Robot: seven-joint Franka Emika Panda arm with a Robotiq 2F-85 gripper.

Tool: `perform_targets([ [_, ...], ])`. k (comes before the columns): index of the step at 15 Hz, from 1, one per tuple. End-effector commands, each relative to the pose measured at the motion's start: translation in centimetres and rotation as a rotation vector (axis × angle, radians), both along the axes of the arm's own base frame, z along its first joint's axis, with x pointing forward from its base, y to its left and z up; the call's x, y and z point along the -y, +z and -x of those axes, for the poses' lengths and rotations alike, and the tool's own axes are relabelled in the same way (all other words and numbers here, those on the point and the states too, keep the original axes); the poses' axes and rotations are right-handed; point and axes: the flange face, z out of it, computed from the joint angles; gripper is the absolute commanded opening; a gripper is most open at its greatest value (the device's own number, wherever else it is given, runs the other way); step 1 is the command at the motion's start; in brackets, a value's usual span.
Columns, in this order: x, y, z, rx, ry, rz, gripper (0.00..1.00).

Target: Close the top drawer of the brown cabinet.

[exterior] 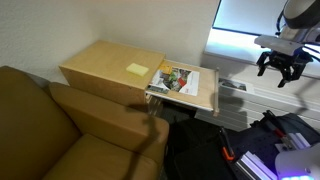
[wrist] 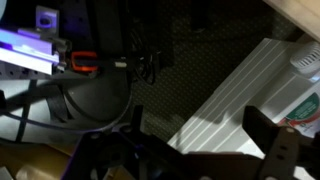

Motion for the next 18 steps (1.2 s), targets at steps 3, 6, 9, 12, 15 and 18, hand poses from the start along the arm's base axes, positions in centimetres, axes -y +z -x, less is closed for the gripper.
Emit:
perform_targets([
  [3,0.5,-1.1,0.3,-0.015,-0.056,-0.035,1.0],
  [6,0.4,-5.0,-1.0,-0.039,-0.148,0.034,1.0],
  [9,0.5,-7.4,-3.0,0.054,-0.27,0.075,1.0],
  [12,0.8,-10.0,-5.0,0.105,-0.376,0.113,1.0],
  [15,-1.2,-12.5,-7.2,0.086,-0.398,0.061,1.0],
  [18,-3.2,-14.2,-9.3,0.064,-0.353,0.027,1.0],
])
